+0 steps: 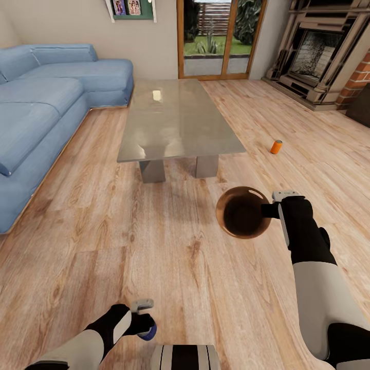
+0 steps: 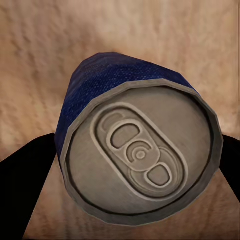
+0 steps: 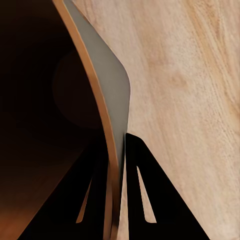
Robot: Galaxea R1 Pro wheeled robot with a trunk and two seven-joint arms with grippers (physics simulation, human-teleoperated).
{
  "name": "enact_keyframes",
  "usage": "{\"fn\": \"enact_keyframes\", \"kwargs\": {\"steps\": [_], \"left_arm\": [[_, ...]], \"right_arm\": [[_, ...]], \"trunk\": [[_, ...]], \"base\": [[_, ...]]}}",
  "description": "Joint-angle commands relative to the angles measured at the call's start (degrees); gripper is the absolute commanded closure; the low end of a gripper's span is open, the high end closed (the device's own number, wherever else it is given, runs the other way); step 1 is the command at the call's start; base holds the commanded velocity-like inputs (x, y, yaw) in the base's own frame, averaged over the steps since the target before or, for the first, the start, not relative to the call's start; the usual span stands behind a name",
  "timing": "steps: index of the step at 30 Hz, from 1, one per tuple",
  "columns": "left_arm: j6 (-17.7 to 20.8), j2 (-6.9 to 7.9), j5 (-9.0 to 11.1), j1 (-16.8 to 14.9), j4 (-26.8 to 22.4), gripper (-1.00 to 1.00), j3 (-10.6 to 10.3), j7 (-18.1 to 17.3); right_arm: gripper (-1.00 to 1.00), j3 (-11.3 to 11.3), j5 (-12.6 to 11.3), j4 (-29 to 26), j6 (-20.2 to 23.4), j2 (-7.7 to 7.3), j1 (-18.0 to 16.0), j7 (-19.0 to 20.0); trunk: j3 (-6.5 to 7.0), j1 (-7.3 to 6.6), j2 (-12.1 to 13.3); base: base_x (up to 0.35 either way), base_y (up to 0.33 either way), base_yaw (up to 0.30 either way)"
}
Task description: Put the three can of soda from the living room inside the tash can in the kitchen.
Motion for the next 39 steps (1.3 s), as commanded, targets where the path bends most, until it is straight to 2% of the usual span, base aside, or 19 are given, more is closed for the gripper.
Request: {"fn": "enact_keyframes", "kwargs": {"steps": [1,17,23,30,32,35,37,39], "left_arm": [[-0.01,0.01,0.00,0.00,-0.04,1.00,-0.05,-0.05],[-0.21,0.39,0.02,0.00,-2.31,1.00,-0.31,-2.30],[0.28,0.54,0.02,0.00,-5.79,1.00,-0.57,-4.68],[1.53,0.62,0.02,0.00,-9.14,1.00,-1.40,-5.21],[3.55,0.62,0.02,0.00,-11.79,1.00,-1.93,-5.24],[7.96,0.56,0.05,0.03,-18.94,1.00,-2.22,-5.27],[12.22,0.50,0.08,0.21,-25.79,1.00,-2.32,-5.28],[14.04,0.51,0.09,0.41,-28.22,1.00,-2.35,-5.28]], "right_arm": [[1.00,0.01,-0.26,-0.03,0.01,0.00,-0.02,0.20],[1.00,0.01,-0.26,1.31,0.01,0.00,-0.02,0.20],[1.00,0.07,-0.26,2.21,0.01,0.00,0.04,0.10],[1.00,0.06,-0.26,3.42,0.01,0.07,0.31,-0.12],[1.00,0.03,-0.26,3.54,0.01,0.08,0.39,-0.14],[1.00,-0.08,-0.26,3.64,0.01,0.13,0.48,-0.14],[1.00,-0.18,-0.26,3.71,0.01,0.16,0.59,-0.15],[1.00,-0.21,-0.26,3.72,0.01,0.17,0.67,-0.15]], "trunk": [[0.01,-0.01,0.00],[2.70,-3.30,6.01],[3.78,-4.62,8.42],[5.03,-6.16,11.23],[5.39,-6.60,12.03],[5.93,-7.26,13.23],[6.29,-7.69,14.03],[6.65,-8.13,14.84]], "base": [[0.000,0.000,0.000],[0.000,0.000,0.000],[0.000,0.000,0.000],[0.000,0.000,0.000],[0.000,0.000,0.000],[0.000,0.000,0.000],[0.000,0.000,0.000],[0.000,0.000,0.000]]}}
